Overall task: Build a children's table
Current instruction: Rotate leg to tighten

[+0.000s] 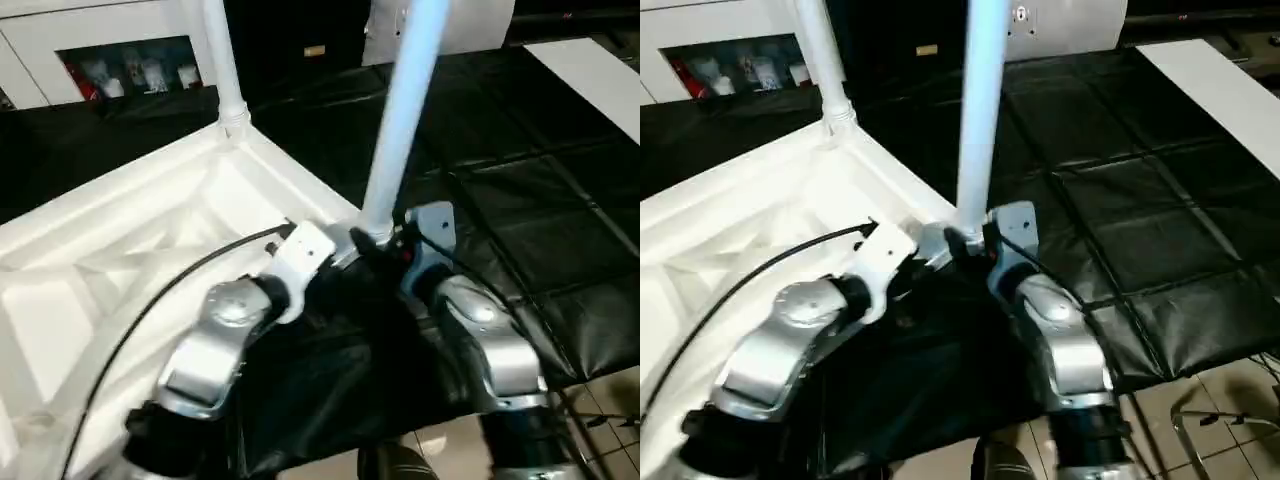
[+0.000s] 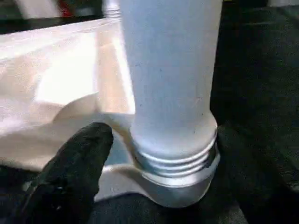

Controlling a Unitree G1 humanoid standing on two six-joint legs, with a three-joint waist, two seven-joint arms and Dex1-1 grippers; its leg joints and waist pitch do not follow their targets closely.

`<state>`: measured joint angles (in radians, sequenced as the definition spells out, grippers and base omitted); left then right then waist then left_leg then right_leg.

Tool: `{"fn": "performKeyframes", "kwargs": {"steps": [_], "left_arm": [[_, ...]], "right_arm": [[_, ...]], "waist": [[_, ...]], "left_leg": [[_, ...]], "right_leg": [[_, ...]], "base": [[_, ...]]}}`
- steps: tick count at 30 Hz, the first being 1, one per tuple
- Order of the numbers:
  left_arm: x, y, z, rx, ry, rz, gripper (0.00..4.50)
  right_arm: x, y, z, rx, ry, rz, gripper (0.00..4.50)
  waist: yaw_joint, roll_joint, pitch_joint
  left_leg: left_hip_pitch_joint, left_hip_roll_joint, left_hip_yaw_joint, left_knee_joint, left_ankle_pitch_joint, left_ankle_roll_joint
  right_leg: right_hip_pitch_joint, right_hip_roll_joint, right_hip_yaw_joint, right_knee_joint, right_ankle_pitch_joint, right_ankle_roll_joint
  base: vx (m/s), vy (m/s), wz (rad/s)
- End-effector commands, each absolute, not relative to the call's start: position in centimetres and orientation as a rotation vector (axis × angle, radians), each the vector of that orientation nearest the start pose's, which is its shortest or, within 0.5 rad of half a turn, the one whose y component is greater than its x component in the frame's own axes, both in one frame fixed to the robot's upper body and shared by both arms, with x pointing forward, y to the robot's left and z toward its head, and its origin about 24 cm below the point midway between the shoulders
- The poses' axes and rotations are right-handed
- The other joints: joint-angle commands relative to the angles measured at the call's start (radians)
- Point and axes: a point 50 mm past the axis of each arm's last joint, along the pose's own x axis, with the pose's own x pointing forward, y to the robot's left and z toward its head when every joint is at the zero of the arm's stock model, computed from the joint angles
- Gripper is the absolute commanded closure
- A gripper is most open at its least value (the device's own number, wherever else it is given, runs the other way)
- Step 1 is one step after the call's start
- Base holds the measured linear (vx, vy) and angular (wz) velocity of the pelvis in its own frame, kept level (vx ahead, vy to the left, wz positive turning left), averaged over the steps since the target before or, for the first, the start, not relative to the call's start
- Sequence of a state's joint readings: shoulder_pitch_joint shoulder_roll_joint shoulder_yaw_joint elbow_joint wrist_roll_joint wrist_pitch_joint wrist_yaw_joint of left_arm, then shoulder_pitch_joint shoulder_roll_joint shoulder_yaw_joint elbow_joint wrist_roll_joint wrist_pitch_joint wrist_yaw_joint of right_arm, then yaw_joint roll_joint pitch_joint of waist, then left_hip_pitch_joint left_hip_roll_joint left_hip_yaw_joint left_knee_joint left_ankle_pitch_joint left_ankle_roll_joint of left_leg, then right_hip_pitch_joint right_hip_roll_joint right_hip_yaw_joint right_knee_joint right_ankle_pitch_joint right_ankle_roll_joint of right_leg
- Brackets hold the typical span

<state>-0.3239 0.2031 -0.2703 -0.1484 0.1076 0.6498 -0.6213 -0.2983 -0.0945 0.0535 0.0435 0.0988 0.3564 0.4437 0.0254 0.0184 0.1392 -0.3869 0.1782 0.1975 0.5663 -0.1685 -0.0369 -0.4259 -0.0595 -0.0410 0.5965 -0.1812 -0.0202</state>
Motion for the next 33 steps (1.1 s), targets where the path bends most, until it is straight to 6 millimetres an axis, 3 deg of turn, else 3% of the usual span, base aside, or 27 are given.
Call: {"fn": "performKeyframes", "kwargs": {"steps": [1,2,3,4,6,8,9,11,14,17,20,21,28,33], "left_arm": [[27.5,8.6,9.3,0.348,0.229,-0.919,4.50],[27.5,8.6,9.3,0.348,0.229,-0.919,4.50],[27.1,9.7,8.9,0.391,0.235,-1.005,4.50],[27.1,9.7,8.9,0.391,0.235,-1.005,4.50],[26.8,10.8,8.6,0.437,0.255,-1.085,4.50],[26.6,11.6,8.5,0.451,0.268,-1.144,4.50],[26.6,11.8,8.4,0.460,0.273,-1.169,4.50],[26.4,12.3,8.3,0.466,0.286,-1.248,4.50],[25.9,13.2,8.2,0.477,0.312,-1.390,4.50],[25.8,14.0,8.1,0.511,0.345,-1.484,4.50],[25.9,14.4,8.1,0.530,0.361,-1.527,4.50],[26.0,14.5,8.1,0.539,0.365,-1.541,4.50],[26.9,14.9,8.3,0.592,0.373,-1.628,4.50],[27.0,14.5,8.3,0.596,0.360,-1.661,4.50]], "right_arm": [[29.3,-10.8,8.1,-0.037,0.085,0.704,0.21],[29.3,-10.8,8.1,-0.037,0.085,0.704,0.11],[28.7,-12.3,8.5,-0.091,0.077,0.831,0.11],[28.7,-12.3,8.5,-0.091,0.077,0.831,0.04],[28.1,-13.5,8.8,-0.135,0.099,0.963,0.04],[27.7,-14.5,8.7,-0.183,0.131,1.055,0.04],[27.5,-14.8,8.8,-0.188,0.144,1.092,0.04],[27.4,-15.4,9.0,-0.216,0.165,1.168,0.04],[27.1,-15.9,9.4,-0.250,0.197,1.304,0.04],[27.0,-16.0,9.5,-0.268,0.213,1.391,0.04],[26.9,-16.0,9.6,-0.273,0.221,1.443,0.04],[26.8,-16.0,9.6,-0.273,0.225,1.462,0.32],[26.4,-15.4,8.8,-0.281,0.239,1.571,0.84],[26.7,-14.7,8.4,-0.296,0.224,1.569,1.24]], "waist": [[0.008,-0.010,-0.077],[0.008,-0.009,-0.078],[0.014,0.000,-0.080],[0.013,-0.004,-0.081],[0.018,0.004,-0.080],[0.020,0.000,-0.079],[0.024,0.004,-0.075],[0.031,0.001,-0.072],[0.035,0.000,-0.072],[0.038,-0.005,-0.071],[0.043,-0.003,-0.069],[0.045,-0.003,-0.071],[0.058,-0.007,-0.073],[0.057,-0.009,-0.071]], "left_leg": [[0.013,0.044,-0.023,-0.046,-0.093,0.103],[0.013,0.045,-0.023,-0.046,-0.088,0.106],[0.016,0.045,-0.024,-0.044,-0.085,0.110],[0.016,0.045,-0.024,-0.044,-0.081,0.117],[0.016,0.046,-0.026,-0.042,-0.068,0.133],[0.020,0.049,-0.024,-0.042,-0.089,0.142],[0.022,0.050,-0.023,-0.044,-0.108,0.138],[0.026,0.052,-0.024,-0.047,-0.153,0.120],[0.029,0.054,-0.025,-0.050,-0.166,0.097],[0.029,0.054,-0.023,-0.051,-0.181,0.093],[0.030,0.056,-0.024,-0.053,-0.201,0.083],[0.031,0.056,-0.024,-0.053,-0.196,0.079],[0.030,0.055,-0.021,-0.049,-0.169,0.085],[0.028,0.056,-0.023,-0.050,-0.181,0.078]], "right_leg": [[0.068,-0.073,0.048,-0.058,-0.064,-0.223],[0.067,-0.073,0.048,-0.057,-0.058,-0.227],[0.066,-0.073,0.046,-0.055,-0.045,-0.232],[0.069,-0.071,0.047,-0.054,-0.033,-0.232],[0.071,-0.071,0.045,-0.047,0.016,-0.253],[0.067,-0.071,0.045,-0.049,0.000,-0.261],[0.063,-0.072,0.045,-0.053,-0.034,-0.265],[0.063,-0.075,0.045,-0.062,-0.116,-0.260],[0.060,-0.076,0.046,-0.061,-0.153,-0.254],[0.058,-0.077,0.046,-0.064,-0.181,-0.250],[0.055,-0.080,0.048,-0.068,-0.235,-0.238],[0.055,-0.080,0.048,-0.067,-0.237,-0.237],[0.052,-0.081,0.049,-0.062,-0.211,-0.242],[0.052,-0.084,0.048,-0.064,-0.239,-0.241]], "base": [[0.000,0.000,0.00],[0.000,0.000,0.00],[0.000,0.000,0.00],[0.000,0.000,0.00],[0.000,0.000,0.00],[0.000,0.000,0.00],[0.000,0.000,0.00],[0.000,0.000,0.00],[0.000,0.000,0.00],[0.000,0.000,0.00],[0.000,0.000,0.00],[0.000,0.000,0.00],[0.000,0.000,0.00],[0.000,0.000,0.00]]}}
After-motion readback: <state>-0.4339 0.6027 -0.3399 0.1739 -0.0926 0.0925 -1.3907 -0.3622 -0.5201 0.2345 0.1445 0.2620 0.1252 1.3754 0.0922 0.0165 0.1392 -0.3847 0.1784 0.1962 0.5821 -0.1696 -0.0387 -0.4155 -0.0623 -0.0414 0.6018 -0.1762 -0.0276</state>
